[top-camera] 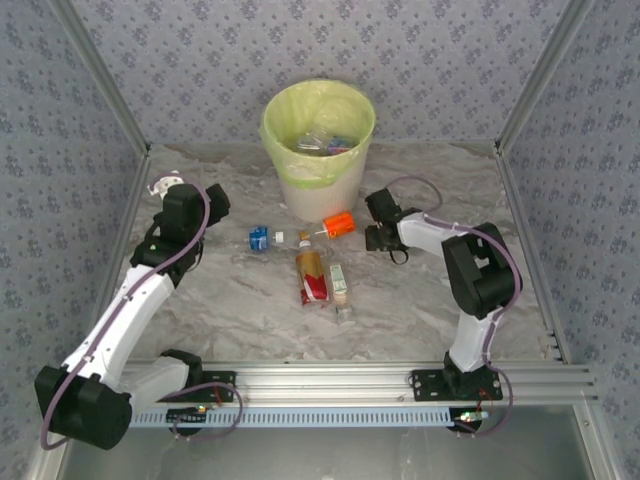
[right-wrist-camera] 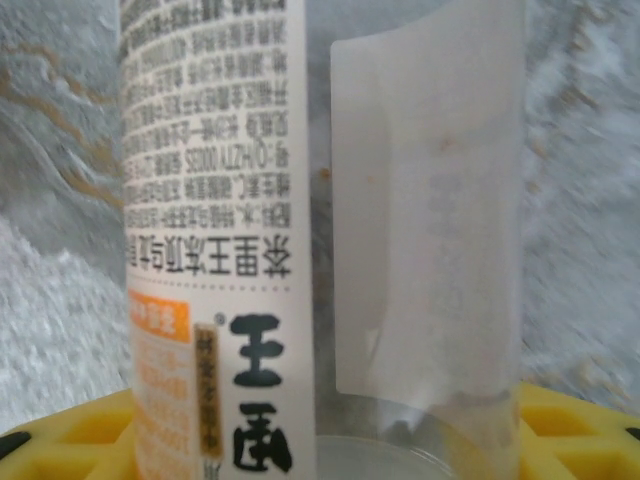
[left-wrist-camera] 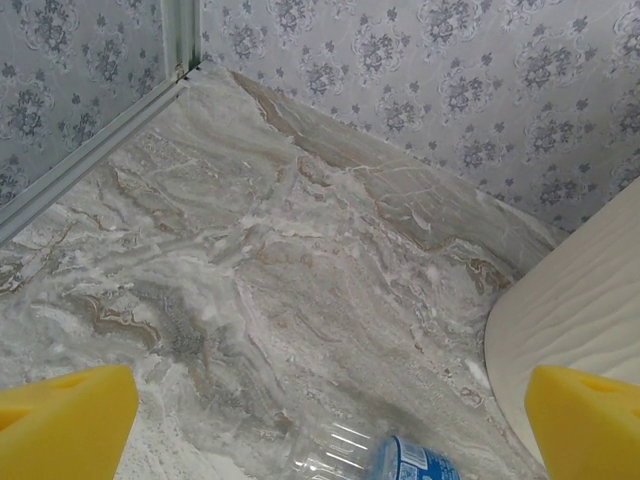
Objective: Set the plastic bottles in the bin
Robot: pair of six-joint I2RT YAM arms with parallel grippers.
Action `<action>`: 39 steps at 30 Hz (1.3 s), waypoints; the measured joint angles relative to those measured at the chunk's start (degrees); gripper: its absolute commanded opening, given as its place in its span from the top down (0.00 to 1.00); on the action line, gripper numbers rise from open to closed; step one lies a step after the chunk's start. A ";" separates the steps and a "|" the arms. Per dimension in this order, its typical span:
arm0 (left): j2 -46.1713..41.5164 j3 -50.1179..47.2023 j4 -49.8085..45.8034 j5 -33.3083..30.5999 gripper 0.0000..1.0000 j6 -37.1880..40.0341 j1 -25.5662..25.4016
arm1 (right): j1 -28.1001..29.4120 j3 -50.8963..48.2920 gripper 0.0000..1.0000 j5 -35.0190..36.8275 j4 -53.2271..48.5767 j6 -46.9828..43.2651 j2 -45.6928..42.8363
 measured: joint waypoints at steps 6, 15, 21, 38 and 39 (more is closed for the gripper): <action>1.29 0.00 0.24 0.24 0.00 0.00 0.02 | -0.02 -3.15 0.57 3.63 1.70 -0.26 -9.94; 1.81 -0.13 0.37 0.63 0.01 0.00 0.79 | 0.02 -3.04 0.60 5.88 6.64 -3.26 -22.97; 1.81 -1.07 0.37 0.85 0.01 -0.46 1.51 | 0.42 7.10 0.60 3.82 6.71 -6.51 -24.15; 0.17 -5.22 -0.96 6.93 0.01 -7.98 1.86 | 2.47 45.88 0.54 -12.39 2.58 -18.10 -3.61; 0.17 -5.22 -1.31 6.95 0.01 -8.39 1.86 | 2.80 47.95 0.52 -12.46 1.18 -18.43 -1.49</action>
